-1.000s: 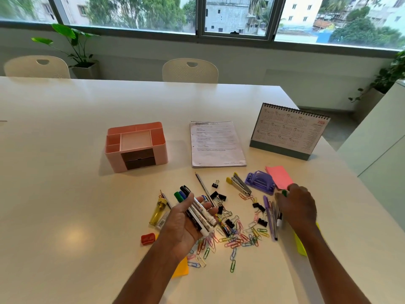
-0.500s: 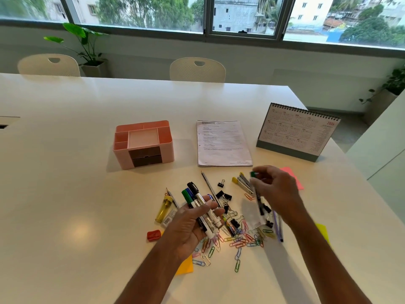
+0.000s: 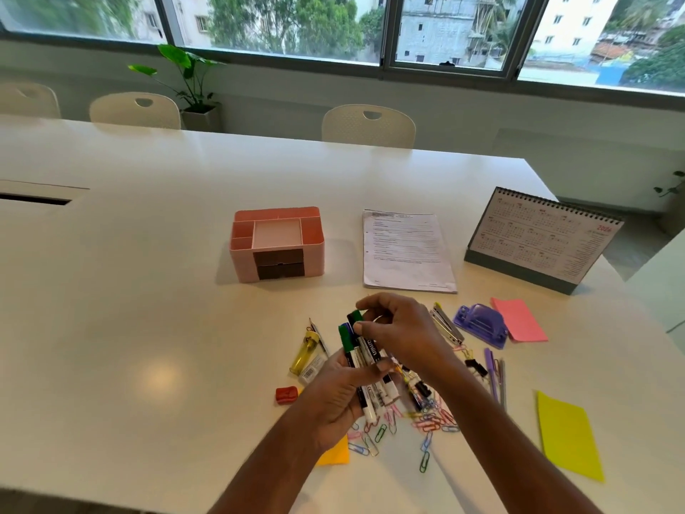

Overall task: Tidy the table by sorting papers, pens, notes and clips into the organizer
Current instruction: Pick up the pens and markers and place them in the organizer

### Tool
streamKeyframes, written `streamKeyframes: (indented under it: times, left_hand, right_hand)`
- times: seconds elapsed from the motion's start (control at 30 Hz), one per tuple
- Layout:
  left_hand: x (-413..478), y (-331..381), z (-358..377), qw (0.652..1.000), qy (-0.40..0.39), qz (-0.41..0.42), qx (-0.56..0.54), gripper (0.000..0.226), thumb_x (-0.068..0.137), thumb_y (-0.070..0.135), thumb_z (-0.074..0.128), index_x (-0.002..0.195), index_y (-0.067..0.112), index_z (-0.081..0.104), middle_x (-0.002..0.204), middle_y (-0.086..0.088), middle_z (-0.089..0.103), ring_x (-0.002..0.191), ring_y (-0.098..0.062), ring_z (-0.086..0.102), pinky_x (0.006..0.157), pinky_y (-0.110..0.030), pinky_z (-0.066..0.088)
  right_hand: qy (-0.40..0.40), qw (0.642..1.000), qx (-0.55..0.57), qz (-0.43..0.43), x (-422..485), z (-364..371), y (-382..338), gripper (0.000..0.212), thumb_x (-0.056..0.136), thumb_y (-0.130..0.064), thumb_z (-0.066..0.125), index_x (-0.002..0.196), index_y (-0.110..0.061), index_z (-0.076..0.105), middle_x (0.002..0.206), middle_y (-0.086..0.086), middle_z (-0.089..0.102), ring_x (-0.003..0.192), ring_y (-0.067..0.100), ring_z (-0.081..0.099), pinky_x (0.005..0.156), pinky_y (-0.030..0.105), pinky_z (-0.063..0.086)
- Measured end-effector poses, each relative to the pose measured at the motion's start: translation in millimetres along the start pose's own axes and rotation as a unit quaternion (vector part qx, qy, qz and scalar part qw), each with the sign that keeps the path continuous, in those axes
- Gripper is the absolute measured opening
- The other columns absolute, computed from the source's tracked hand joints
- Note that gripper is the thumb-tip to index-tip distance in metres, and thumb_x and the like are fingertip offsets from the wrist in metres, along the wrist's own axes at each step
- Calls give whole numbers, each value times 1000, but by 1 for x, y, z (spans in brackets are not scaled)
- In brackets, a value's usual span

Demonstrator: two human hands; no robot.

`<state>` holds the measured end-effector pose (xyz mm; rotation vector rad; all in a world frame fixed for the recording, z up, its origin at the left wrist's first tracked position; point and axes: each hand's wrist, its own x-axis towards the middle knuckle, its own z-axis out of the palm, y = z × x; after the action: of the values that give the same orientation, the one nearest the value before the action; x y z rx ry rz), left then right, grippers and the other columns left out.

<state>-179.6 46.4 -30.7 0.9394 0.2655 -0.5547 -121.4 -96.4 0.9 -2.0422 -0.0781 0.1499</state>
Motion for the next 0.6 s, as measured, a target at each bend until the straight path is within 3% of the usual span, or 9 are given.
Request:
streamKeyframes:
  times: [0.17,0.27,0.33,0.43,0.53,0.6]
  left_hand:
    - [-2,3,-8,1000,10,23,1,46,90,-5,72,133,5,62,122,-25,73,106,-36,74,102,-55,53]
    - [-2,9,-15,999,13,46,16,43,95,-7,65,135,8,61,108,-18,74,99,-30,74,93,-48,58]
    - [-3,15,-17,997,9,63,39,40,98,-8,61,134,9,62,104,-17,72,96,-28,72,90,-46,60]
    - [-6,26,-22,994,16,78,77,39,101,-7,56,135,14,59,117,-22,72,107,-32,70,96,-47,60]
    - [-6,36,-28,988,23,96,119,40,102,-5,55,136,18,56,125,-18,72,123,-38,67,94,-43,62]
    - [-6,43,-31,983,30,110,147,38,104,-2,55,135,19,55,128,-20,70,122,-35,68,89,-37,63]
  right_hand:
    - [-46,998,43,19,7,7,-6,41,88,-19,84,126,-20,68,105,0,73,91,14,73,74,25,61]
    - [-99,991,80,39,15,13,-4,49,84,-30,88,127,-21,66,111,1,75,101,16,75,89,36,63]
    - [-140,984,99,47,17,17,-5,48,82,-39,88,123,-22,68,111,3,76,102,17,75,90,37,63]
    - [-189,976,102,41,18,26,-10,50,81,-51,86,119,-23,69,109,7,75,98,18,73,77,29,57]
    - [-210,973,93,31,24,38,-18,68,72,-68,85,121,-25,66,108,8,72,101,25,73,83,35,59]
    - [-223,970,90,28,30,44,-24,68,74,-69,83,122,-25,63,108,7,71,101,25,72,84,35,59]
